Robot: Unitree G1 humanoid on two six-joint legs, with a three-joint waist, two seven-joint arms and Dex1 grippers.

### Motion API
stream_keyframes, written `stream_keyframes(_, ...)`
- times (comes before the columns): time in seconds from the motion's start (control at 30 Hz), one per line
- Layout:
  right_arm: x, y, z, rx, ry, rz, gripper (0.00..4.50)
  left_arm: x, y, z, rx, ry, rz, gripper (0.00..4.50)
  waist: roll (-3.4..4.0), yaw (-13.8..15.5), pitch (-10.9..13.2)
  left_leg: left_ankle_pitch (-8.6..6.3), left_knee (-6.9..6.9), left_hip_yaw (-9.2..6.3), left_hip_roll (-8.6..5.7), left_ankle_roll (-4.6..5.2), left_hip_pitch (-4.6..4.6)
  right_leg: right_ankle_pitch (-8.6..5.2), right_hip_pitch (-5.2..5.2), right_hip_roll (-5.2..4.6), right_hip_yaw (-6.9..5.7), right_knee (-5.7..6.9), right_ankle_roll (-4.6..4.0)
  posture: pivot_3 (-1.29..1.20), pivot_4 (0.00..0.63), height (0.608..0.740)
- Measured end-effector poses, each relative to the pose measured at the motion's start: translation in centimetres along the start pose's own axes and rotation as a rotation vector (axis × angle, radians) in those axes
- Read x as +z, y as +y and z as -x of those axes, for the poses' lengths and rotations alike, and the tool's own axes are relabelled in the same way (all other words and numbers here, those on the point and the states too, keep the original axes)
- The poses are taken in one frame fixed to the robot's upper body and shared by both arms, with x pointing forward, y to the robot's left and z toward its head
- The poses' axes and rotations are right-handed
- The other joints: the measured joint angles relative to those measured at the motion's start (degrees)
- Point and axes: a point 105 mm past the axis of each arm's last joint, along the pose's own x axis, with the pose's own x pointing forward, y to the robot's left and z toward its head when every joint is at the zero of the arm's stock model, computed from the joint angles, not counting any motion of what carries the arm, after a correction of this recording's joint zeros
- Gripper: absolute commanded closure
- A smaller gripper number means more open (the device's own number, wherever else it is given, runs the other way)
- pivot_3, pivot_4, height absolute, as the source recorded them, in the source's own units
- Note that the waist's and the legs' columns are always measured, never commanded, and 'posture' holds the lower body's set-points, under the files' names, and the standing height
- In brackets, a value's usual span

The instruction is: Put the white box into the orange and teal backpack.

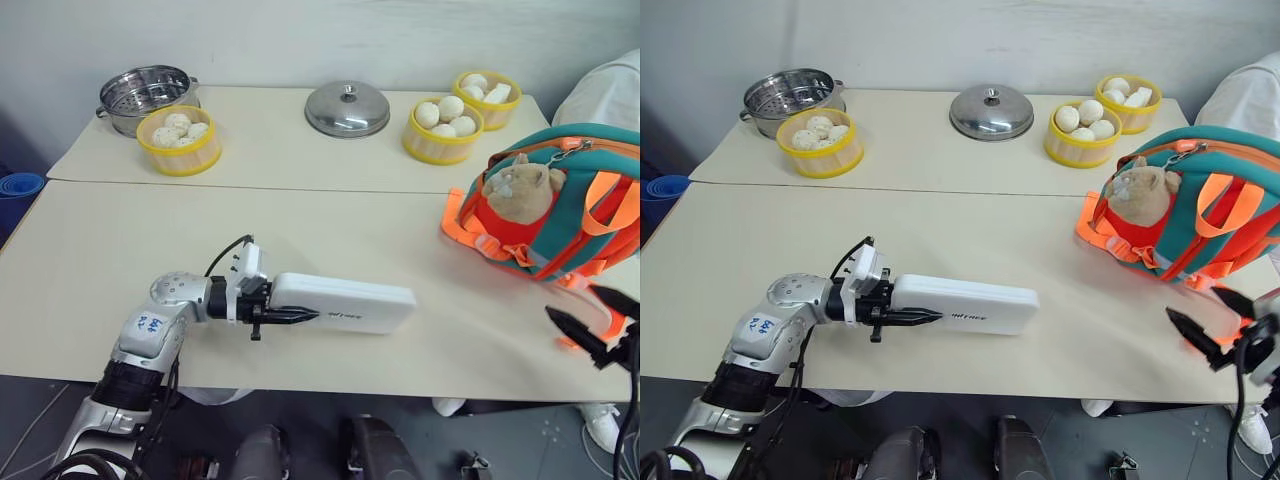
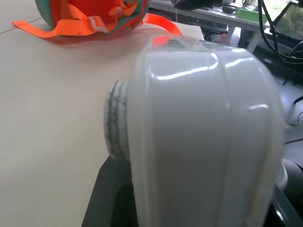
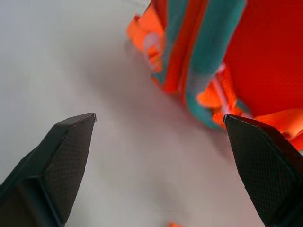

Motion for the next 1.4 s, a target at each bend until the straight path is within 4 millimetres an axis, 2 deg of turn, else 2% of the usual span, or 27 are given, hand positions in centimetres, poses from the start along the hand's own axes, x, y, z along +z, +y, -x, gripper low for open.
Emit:
stream_keyframes(0.1,1.8,-0.7,-2.3,0.027,-0.075,0.015,0.04,-0.1,0.0,0.2,-0.013,0.006,0.006,2.86,0.0,-0.12,0.0,0.03,0.03,-0.01,0.01,-0.04,0.0,0.0,-0.02,0.05,0.0,0.03,0.01,0.0,0.15,0.74)
stream_keyframes(0.17,2.4,0.1,-4.9,0.094,-0.094,0.027,0.04,0.1,0.0,0.5,-0.023,0.012,0.001,2.86,0.02,-0.18,0.02,0.06,0.04,-0.01,0.0,-0.07,-0.03,0.01,-0.06,0.05,0.01,0.07,0.02,0.0,0.15,0.74)
stream_keyframes(0.27,2.8,1.0,-7.8,0.171,-0.1,0.031,0.62,0.2,0.1,1.4,-0.016,0.025,0.007,2.86,0.1,-0.11,0.07,0.18,0.04,0.01,0.0,-0.28,-0.11,0.01,-0.16,0.06,0.02,0.09,0.02,0.0,0.15,0.74)
stream_keyframes(0.3,3.4,1.1,-8.9,0.191,-0.123,0.025,0.94,0.4,0.2,1.9,-0.003,0.027,0.012,2.86,0.15,-0.16,0.1,0.2,0.06,0.03,0.0,-0.3,-0.11,0.01,-0.17,0.05,0.03,0.12,0.02,0.0,0.15,0.74)
stream_keyframes(0.4,4.4,1.8,-10.4,0.243,-0.164,0.026,1.94,0.6,0.3,3.3,0.052,0.022,0.046,2.86,0.16,-0.04,0.11,0.21,0.05,0.01,0.05,-0.32,-0.12,0.0,-0.18,0.06,0.02,0.11,0.02,0.0,0.15,0.74)
stream_keyframes(0.57,3.3,5.3,-12.4,0.363,-0.19,-0.025,3.75,1.9,1.0,7.1,0.228,-0.057,0.109,2.86,0.16,-0.13,0.11,0.2,0.06,0.01,0.04,-0.3,-0.15,0.0,-0.18,0.01,0.01,0.1,0.02,0.0,0.15,0.74)
stream_keyframes(0.63,3.7,7.3,-13.2,0.416,-0.243,-0.021,4.37,1.9,0.4,8.6,0.263,-0.063,0.144,2.86,0.16,-0.59,0.12,0.2,0.06,0.01,0.05,-0.31,-0.14,0.0,-0.18,0.0,0.01,0.13,0.02,0.0,0.15,0.74)
stream_keyframes(0.73,7.0,12.3,-14.5,0.56,-0.378,-0.01,4.44,1.0,-0.6,10.3,0.288,-0.066,0.218,2.86,0.23,-1.7,0.16,0.2,-0.01,0.0,0.06,-0.31,-0.11,-0.01,-0.26,-0.01,0.01,0.3,0.0,0.0,0.15,0.74)
stream_keyframes(0.8,8.8,15.3,-14.5,0.67,-0.427,-0.016,4.44,0.5,-0.8,11.2,0.321,-0.088,0.256,2.86,0.23,-1.6,0.17,0.2,-0.06,-0.04,0.08,-0.32,-0.14,-0.05,-0.39,0.0,-0.04,0.39,-0.08,0.0,0.15,0.74)
stream_keyframes(0.9,9.6,20.2,-12.7,0.926,-0.412,-0.073,4.44,-0.8,-0.9,13.6,0.432,-0.13,0.379,2.86,0.22,-1.39,0.17,0.16,-0.11,-0.09,0.1,-0.32,-0.31,-0.1,-0.65,0.0,-0.08,0.49,-0.17,0.0,0.15,0.74)
stream_keyframes(0.97,9.5,22.5,-10.6,1.077,-0.387,-0.134,4.44,-1.3,-1.1,15.0,0.484,-0.143,0.443,2.86,0.2,-1.23,0.16,0.14,-0.1,-0.13,0.09,-0.28,-0.49,-0.1,-0.8,-0.04,-0.11,0.48,-0.17,0.0,0.15,0.74)
stream_keyframes(1.0,9.4,23.0,-9.7,1.126,-0.365,-0.159,4.44,-1.3,-1.1,15.3,0.496,-0.147,0.448,2.86,0.2,-1.17,0.16,0.12,-0.04,-0.13,0.05,-0.24,-0.5,-0.1,-0.79,-0.12,-0.12,0.46,-0.16,0.0,0.15,0.74)
stream_keyframes(1.1,8.3,22.6,-7.2,1.218,-0.211,-0.186,4.44,-1.1,-1.5,16.4,0.532,-0.16,0.454,2.86,0.16,-0.89,0.17,-0.04,0.0,-0.13,-0.14,0.06,-0.53,-0.06,-0.72,-0.4,-0.16,0.33,-0.1,0.0,0.15,0.74)
stream_keyframes(1.17,7.3,20.7,-6.1,1.192,-0.101,-0.205,4.44,-0.3,-1.9,17.5,0.565,-0.209,0.449,2.86,-0.06,-0.71,0.21,-0.08,-0.01,-0.15,-0.2,0.14,-0.55,-0.06,-0.7,-0.52,-0.21,0.24,-0.1,0.0,0.15,0.74)
stream_keyframes(1.23,7.5,18.2,-5.8,1.115,-0.063,-0.216,4.44,1.4,-2.7,18.0,0.565,-0.265,0.404,2.86,-0.23,-0.61,0.22,-0.07,-0.01,-0.15,-0.22,0.16,-0.56,-0.06,-0.69,-0.59,-0.27,0.18,-0.1,0.0,0.15,0.74)
stream_keyframes(1.3,8.2,16.5,-5.6,1.062,-0.068,-0.231,4.44,3.0,-3.6,17.4,0.519,-0.279,0.345,2.86,-0.23,-0.63,0.22,-0.05,-0.06,-0.15,-0.23,0.14,-0.55,-0.07,-0.7,-0.61,-0.27,0.15,-0.11,0.0,0.15,0.74)
stream_keyframes(1.4,8.2,15.5,-5.0,1.045,-0.04,-0.244,4.44,4.4,-4.3,16.0,0.467,-0.269,0.28,2.86,-0.19,-0.47,0.24,0.0,-0.17,-0.17,-0.21,0.06,-0.55,-0.1,-0.74,-0.58,-0.32,0.16,-0.17,0.0,0.15,0.74)
